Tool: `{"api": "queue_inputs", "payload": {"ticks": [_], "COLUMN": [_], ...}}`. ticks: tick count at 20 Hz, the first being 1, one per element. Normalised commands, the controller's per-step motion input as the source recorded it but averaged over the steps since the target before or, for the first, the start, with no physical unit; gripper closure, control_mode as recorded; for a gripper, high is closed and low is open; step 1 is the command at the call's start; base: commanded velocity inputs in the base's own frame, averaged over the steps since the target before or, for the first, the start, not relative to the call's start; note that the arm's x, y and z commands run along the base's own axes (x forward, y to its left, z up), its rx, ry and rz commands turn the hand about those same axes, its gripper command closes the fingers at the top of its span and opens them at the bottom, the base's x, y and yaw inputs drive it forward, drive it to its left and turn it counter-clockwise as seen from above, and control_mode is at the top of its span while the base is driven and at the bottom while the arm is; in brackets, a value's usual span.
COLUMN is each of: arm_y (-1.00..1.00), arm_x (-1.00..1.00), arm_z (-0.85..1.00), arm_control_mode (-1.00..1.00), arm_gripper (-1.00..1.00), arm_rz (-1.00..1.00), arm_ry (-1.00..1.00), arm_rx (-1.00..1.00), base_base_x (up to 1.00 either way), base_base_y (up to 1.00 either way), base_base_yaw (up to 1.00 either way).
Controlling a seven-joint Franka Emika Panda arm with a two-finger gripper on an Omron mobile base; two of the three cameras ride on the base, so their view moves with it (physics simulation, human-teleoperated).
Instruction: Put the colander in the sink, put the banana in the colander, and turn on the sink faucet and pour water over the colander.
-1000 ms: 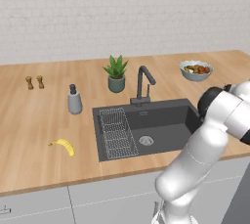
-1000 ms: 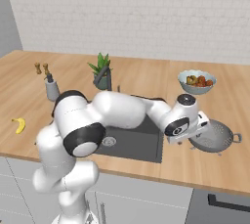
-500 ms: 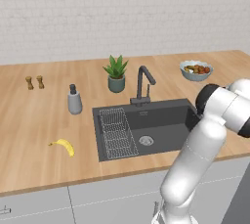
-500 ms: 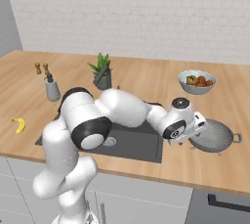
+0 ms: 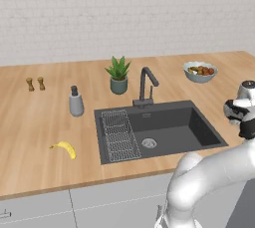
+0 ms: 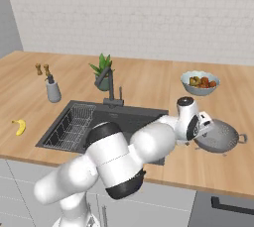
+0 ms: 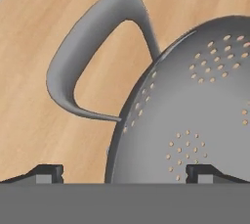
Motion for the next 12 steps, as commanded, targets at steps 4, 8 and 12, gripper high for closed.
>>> {"api": "queue_inputs", "payload": {"ticks": [4,8,12], "arm_y": [-0.22,0.00,0.00], "arm_x": [0.06,0.00,-0.11], "arm_z": [-0.03,-0.02,0.00], "arm_control_mode": [-1.00,-1.00,-1.00], "arm_gripper": [-1.00,1.00,1.00], "arm_rz": [0.00,0.02,0.08], "arm_ry": [0.10,0.12,0.03], "arm_rx": [0.08,0.19,0.25], "base_base_x": [0.00,0.00,0.00], "base_base_y": [0.00,0.00,0.00], "base_base_yaw": [0.00,0.00,0.00]}}
